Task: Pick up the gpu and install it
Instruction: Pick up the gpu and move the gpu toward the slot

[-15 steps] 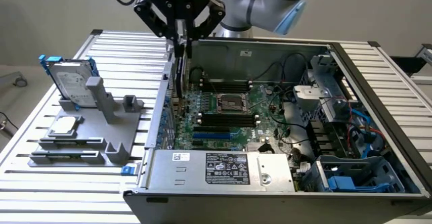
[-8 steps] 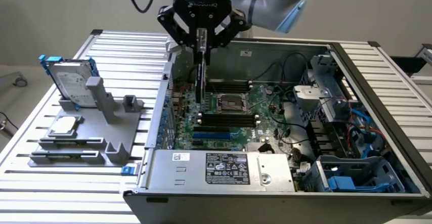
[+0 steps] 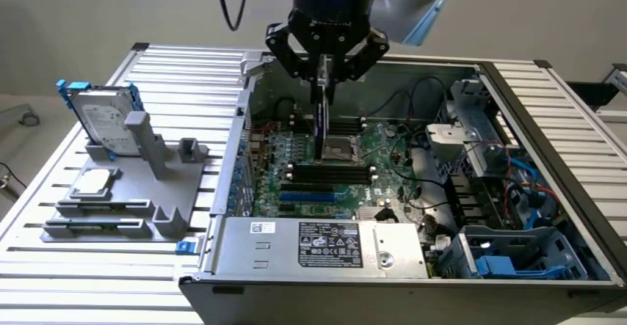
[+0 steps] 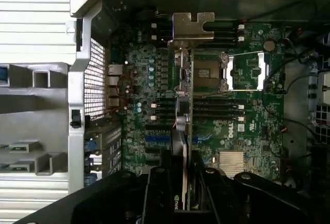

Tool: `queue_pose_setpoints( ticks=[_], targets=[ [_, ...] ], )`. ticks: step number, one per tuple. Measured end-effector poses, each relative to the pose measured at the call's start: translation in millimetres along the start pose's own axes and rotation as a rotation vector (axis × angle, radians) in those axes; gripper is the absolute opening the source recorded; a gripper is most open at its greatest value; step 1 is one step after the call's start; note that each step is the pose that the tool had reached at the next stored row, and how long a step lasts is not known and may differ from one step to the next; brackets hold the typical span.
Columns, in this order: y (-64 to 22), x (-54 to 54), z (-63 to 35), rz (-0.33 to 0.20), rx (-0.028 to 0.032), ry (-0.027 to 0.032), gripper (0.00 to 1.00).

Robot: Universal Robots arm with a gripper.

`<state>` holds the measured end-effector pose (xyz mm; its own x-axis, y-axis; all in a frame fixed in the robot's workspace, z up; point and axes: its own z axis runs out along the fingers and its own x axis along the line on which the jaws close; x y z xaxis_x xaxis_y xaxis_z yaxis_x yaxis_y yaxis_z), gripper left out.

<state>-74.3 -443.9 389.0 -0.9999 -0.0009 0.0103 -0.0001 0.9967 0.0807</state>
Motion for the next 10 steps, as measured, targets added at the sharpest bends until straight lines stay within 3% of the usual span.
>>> queue_pose_setpoints(
  ticks=[10],
  targets=[
    [-0.5, -45.7, 17.8, 0.000, 0.0022, -0.0001, 0.26]
  ],
)
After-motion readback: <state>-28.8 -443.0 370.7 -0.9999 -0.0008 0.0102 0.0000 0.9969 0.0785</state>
